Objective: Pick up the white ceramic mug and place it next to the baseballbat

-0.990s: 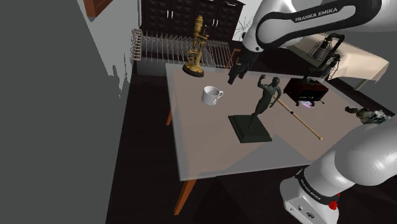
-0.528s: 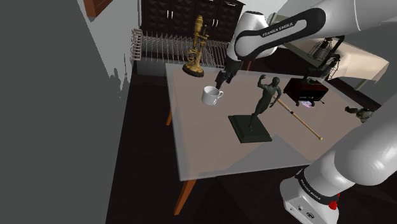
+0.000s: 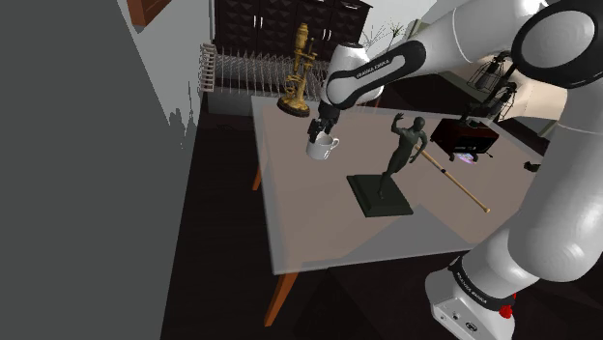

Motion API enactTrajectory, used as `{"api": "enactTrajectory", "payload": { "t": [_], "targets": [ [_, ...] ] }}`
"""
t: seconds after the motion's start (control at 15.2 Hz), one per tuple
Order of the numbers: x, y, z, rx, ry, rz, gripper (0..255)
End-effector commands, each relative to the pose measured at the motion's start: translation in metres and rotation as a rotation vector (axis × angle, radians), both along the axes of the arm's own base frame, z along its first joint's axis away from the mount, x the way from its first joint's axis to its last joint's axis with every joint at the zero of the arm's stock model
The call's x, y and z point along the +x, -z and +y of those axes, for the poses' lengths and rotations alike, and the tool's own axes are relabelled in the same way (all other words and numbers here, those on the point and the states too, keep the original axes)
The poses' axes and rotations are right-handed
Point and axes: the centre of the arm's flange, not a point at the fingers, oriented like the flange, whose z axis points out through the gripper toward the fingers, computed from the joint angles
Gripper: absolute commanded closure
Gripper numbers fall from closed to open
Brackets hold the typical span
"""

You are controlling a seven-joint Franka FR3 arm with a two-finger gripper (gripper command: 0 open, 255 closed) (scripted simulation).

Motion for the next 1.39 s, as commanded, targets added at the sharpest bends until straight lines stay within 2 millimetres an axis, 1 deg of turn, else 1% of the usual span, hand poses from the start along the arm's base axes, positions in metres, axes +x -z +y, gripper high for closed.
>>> {"api": "enactTrajectory", "payload": {
  "t": [0.0, 0.07, 0.46, 0.53, 1.06, 1.12, 1.32],
  "targets": [
    [0.016, 0.019, 0.001, -0.005, -0.006, 0.004, 0],
    [0.017, 0.02, 0.001, -0.005, -0.006, 0.004, 0],
    [0.019, 0.051, 0.0, -0.005, -0.006, 0.004, 0],
    [0.02, 0.06, -0.001, -0.005, -0.006, 0.004, 0],
    [0.02, 0.06, -0.001, -0.005, -0.006, 0.005, 0],
    [0.02, 0.06, -0.001, -0.005, -0.006, 0.005, 255],
    [0.02, 0.06, -0.001, -0.005, -0.006, 0.005, 255]
  ]
}}
